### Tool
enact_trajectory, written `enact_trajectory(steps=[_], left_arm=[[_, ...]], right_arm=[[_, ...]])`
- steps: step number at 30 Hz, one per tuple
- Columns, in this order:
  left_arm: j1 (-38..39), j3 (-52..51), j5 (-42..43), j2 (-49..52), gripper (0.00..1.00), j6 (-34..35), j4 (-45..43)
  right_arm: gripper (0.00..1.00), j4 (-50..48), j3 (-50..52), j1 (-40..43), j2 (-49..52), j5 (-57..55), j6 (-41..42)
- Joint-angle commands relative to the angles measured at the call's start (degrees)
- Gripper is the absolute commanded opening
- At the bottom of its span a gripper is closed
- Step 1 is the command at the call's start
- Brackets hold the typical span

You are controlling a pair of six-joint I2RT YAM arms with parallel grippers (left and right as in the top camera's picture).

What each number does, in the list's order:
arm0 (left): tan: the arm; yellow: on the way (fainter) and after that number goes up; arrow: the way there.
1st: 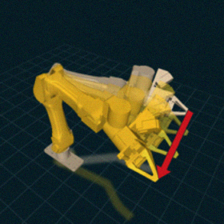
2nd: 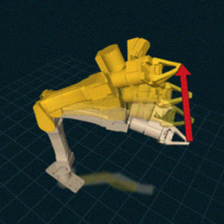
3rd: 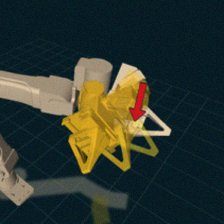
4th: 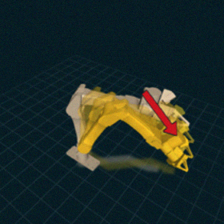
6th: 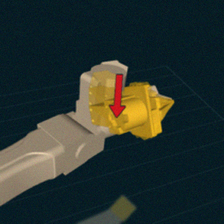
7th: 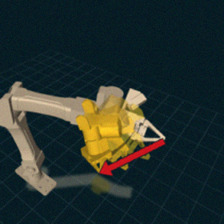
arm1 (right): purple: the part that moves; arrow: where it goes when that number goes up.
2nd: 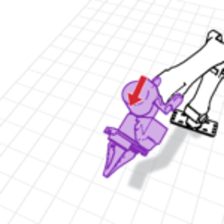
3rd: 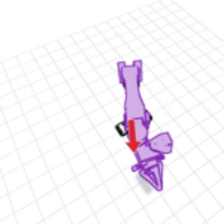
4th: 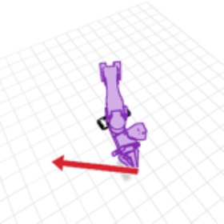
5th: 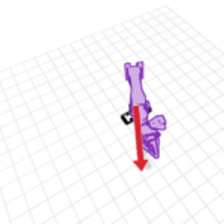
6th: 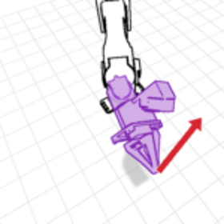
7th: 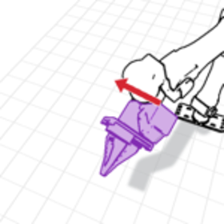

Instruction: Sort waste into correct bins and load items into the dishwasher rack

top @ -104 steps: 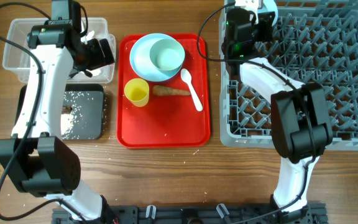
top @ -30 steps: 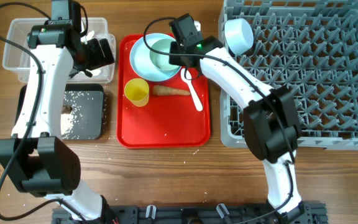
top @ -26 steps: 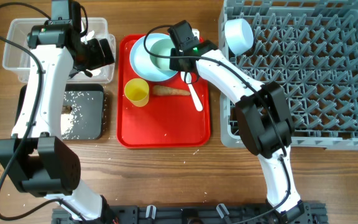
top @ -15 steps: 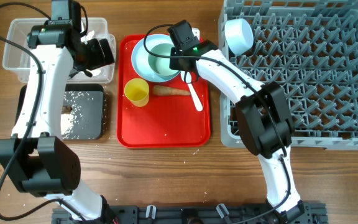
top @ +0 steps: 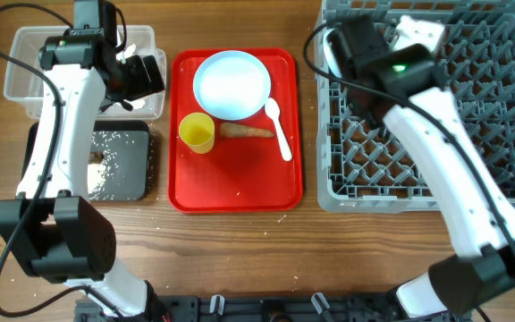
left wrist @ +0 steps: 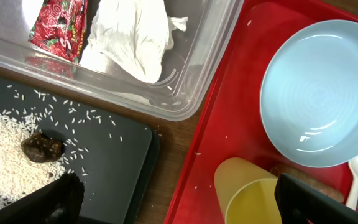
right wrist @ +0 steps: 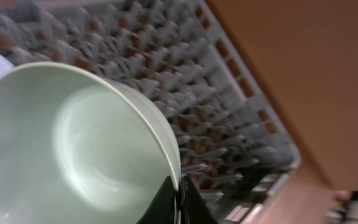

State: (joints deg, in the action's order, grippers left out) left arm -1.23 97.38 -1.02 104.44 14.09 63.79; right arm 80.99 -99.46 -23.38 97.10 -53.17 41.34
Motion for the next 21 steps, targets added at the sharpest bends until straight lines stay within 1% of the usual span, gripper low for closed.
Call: enact_trajectory(steps=[1,2,3,5,6,8,11,14,17,21], left_arm=[[-0.2,0.9,-0.1,-1.3,1.00,-0.1,-0.1],[-0.2,0.9,-0.1,-1.3,1.00,-0.1,-0.1],[-0.2,0.9,-0.1,-1.3,1.00,-0.1,-0.2],[-0.2,0.9,-0.1,-1.3,1.00,-0.1,-0.2],[-0.2,0.9,-0.1,-1.3,1.00,-0.1,-0.2],[-0.2,0.9,-0.1,-1.3,1.00,-0.1,-0.2],[-0.2,0.9,-0.1,-1.3,1.00,-0.1,-0.2],[-0.2,0.9,-0.1,-1.3,1.00,-0.1,-0.1],[-0.2,0.9,-0.1,-1.3,1.00,-0.1,-0.2],[-0.2,0.9,-0.1,-1.3,1.00,-0.1,-0.2]], right_arm=[[0.04,0.1,4.0,-0.3,4.7,-12.0,2.1],[0.04,-1.2,4.1,-0.3,7.3,-14.9,1.8],[0.04,-3.3,4.1,-0.3,8.9,-16.2,-0.9],[0.04,-11.3,4.1,-0.3,13.0,-17.6,-12.5],[0.04,-14.6,4.1,-0.3,14.3,-17.6,-16.7],[0.04,-19.8,4.1,-0.6,16.9,-17.6,-22.0],[0.04,-20.9,4.3,-0.6,17.8,-16.1,-21.8],[0.04,-20.9,4.3,-0.6,17.8,-9.7,-21.8],[0.04,-19.9,4.3,-0.6,17.8,-8.3,-21.9],[0.04,-16.6,4.3,-0.7,17.9,-2.8,-21.8]])
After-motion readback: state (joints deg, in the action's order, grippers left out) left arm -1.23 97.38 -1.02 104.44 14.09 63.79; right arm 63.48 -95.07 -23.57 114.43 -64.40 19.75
